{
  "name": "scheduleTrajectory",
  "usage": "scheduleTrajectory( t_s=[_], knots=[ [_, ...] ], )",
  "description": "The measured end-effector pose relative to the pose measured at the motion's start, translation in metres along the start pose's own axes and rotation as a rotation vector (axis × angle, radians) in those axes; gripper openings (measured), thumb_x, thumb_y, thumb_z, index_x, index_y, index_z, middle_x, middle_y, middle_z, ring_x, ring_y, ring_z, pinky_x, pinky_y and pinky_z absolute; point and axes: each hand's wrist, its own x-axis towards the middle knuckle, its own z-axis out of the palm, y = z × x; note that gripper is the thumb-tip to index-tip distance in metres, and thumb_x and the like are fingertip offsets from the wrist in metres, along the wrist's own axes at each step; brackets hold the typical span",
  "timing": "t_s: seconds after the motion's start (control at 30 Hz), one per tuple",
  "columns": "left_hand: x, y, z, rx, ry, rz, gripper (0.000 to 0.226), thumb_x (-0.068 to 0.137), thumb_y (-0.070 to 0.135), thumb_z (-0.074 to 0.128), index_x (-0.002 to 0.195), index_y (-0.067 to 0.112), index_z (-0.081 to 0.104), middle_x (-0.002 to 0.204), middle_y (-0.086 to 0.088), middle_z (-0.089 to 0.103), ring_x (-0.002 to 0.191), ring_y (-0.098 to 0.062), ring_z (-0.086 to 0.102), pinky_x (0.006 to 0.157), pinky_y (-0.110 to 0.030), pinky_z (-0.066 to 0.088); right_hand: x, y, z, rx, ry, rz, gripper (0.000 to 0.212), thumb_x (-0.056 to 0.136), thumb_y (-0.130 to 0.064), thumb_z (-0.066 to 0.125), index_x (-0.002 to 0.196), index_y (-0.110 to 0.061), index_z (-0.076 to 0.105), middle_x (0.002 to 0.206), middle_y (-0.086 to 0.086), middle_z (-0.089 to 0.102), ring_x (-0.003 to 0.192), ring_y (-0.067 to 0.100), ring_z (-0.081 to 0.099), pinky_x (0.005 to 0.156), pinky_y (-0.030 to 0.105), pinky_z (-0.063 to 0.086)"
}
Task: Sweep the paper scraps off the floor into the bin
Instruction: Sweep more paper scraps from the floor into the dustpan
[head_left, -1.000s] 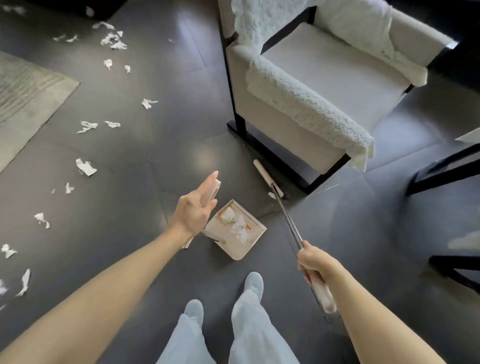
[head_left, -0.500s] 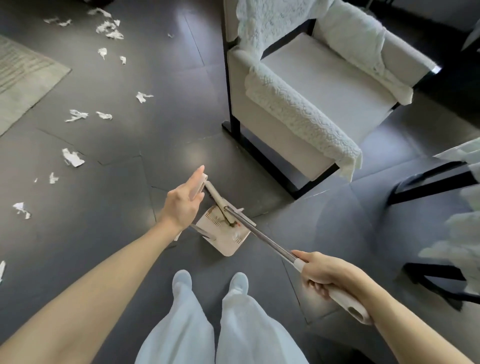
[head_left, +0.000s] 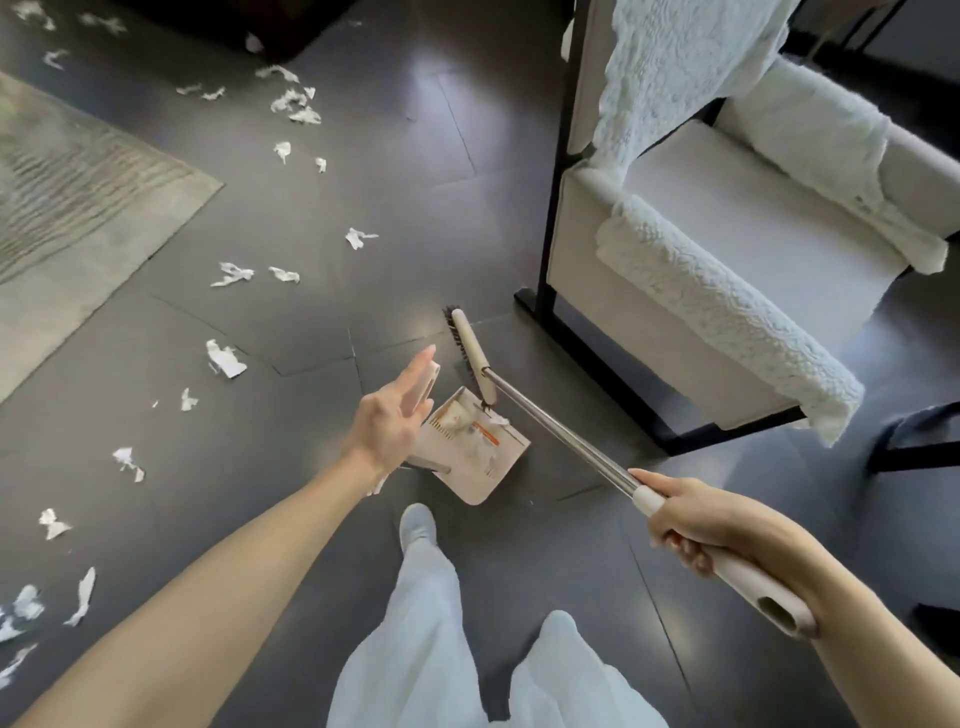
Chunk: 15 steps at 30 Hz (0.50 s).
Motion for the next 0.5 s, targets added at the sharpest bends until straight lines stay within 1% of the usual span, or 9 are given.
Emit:
scheduleTrajectory(
  t_s=[0.07, 0.13, 0.2, 0.23, 0.3, 0.37, 0.4, 0.47, 0.5],
  knots=[
    [0.013, -0.007, -0.017, 0.033, -0.054, 0.012, 0.059, 0.096, 0.002, 0.05, 0.145, 0.032, 0.035, 0.141, 0.006, 0.046, 0.128, 0.006, 0.038, 0.089, 0.006, 0.029, 0.008, -0.019, 0.017, 0.047, 0.025, 0.01, 0.076, 0.085, 0.006, 0.04, 0.147, -0.037, 0.031, 0.05, 0.004, 0.044, 0.036, 0.009, 0.034, 0.037, 0.017, 0.032],
    [0.023, -0.01, -0.031, 0.016, -0.091, 0.01, 0.059, 0.096, -0.001, 0.049, 0.145, 0.029, 0.036, 0.139, 0.008, 0.045, 0.122, 0.015, 0.037, 0.088, 0.006, 0.03, 0.016, -0.035, 0.033, 0.043, 0.053, 0.01, 0.077, 0.083, 0.006, 0.04, 0.148, -0.035, 0.03, 0.054, 0.007, 0.044, 0.037, 0.011, 0.034, 0.039, 0.019, 0.033],
    [0.032, -0.013, -0.043, 0.025, -0.107, 0.016, 0.059, 0.095, -0.001, 0.049, 0.144, 0.031, 0.037, 0.135, 0.012, 0.046, 0.116, 0.023, 0.036, 0.09, 0.005, 0.029, 0.025, -0.048, 0.048, -0.026, 0.092, -0.001, 0.074, 0.083, 0.003, 0.039, 0.148, -0.031, 0.03, 0.057, 0.008, 0.047, 0.038, 0.014, 0.037, 0.041, 0.021, 0.036],
    [0.036, -0.014, -0.048, 0.04, -0.119, 0.02, 0.06, 0.095, 0.0, 0.05, 0.143, 0.035, 0.037, 0.135, 0.013, 0.046, 0.116, 0.023, 0.037, 0.092, 0.004, 0.029, 0.03, -0.053, 0.055, -0.082, 0.118, -0.011, 0.071, 0.084, 0.0, 0.038, 0.148, -0.029, 0.029, 0.06, 0.009, 0.05, 0.039, 0.015, 0.04, 0.042, 0.021, 0.039],
    [0.046, -0.016, -0.055, 0.059, -0.147, 0.019, 0.062, 0.095, 0.002, 0.051, 0.141, 0.041, 0.037, 0.138, 0.012, 0.048, 0.122, 0.015, 0.039, 0.097, -0.002, 0.03, 0.041, -0.062, 0.068, -0.248, 0.179, 0.001, 0.067, 0.089, -0.007, 0.035, 0.152, -0.027, 0.023, 0.074, 0.012, 0.06, 0.051, 0.02, 0.052, 0.053, 0.025, 0.046],
    [0.058, -0.017, -0.057, 0.119, -0.133, 0.023, 0.062, 0.095, 0.005, 0.051, 0.142, 0.042, 0.036, 0.138, 0.011, 0.049, 0.128, 0.004, 0.041, 0.102, -0.011, 0.029, 0.055, -0.064, 0.082, -0.36, 0.231, 0.027, 0.061, 0.095, -0.014, 0.03, 0.154, -0.025, 0.016, 0.098, 0.014, 0.065, 0.078, 0.023, 0.062, 0.067, 0.024, 0.047],
    [0.063, -0.016, -0.056, 0.153, -0.111, 0.025, 0.062, 0.095, 0.006, 0.051, 0.143, 0.042, 0.035, 0.138, 0.01, 0.05, 0.13, -0.003, 0.043, 0.103, -0.014, 0.029, 0.061, -0.063, 0.089, -0.381, 0.243, 0.045, 0.058, 0.097, -0.015, 0.029, 0.153, -0.023, 0.017, 0.101, 0.013, 0.064, 0.082, 0.023, 0.063, 0.065, 0.023, 0.046],
    [0.074, -0.009, -0.055, 0.22, -0.065, 0.03, 0.06, 0.096, 0.01, 0.051, 0.144, 0.041, 0.033, 0.139, 0.003, 0.052, 0.129, -0.015, 0.047, 0.105, -0.019, 0.031, 0.069, -0.06, 0.1, -0.386, 0.217, 0.069, 0.054, 0.095, -0.013, 0.031, 0.148, -0.019, 0.025, 0.085, 0.008, 0.059, 0.068, 0.022, 0.061, 0.055, 0.022, 0.046],
    [0.079, -0.006, -0.055, 0.253, -0.049, 0.031, 0.06, 0.096, 0.011, 0.051, 0.145, 0.04, 0.033, 0.139, 0.0, 0.052, 0.127, -0.019, 0.049, 0.107, -0.024, 0.033, 0.072, -0.058, 0.105, -0.388, 0.192, 0.071, 0.052, 0.093, -0.011, 0.033, 0.144, -0.017, 0.031, 0.078, 0.007, 0.057, 0.064, 0.023, 0.059, 0.054, 0.023, 0.046]
  ],
)
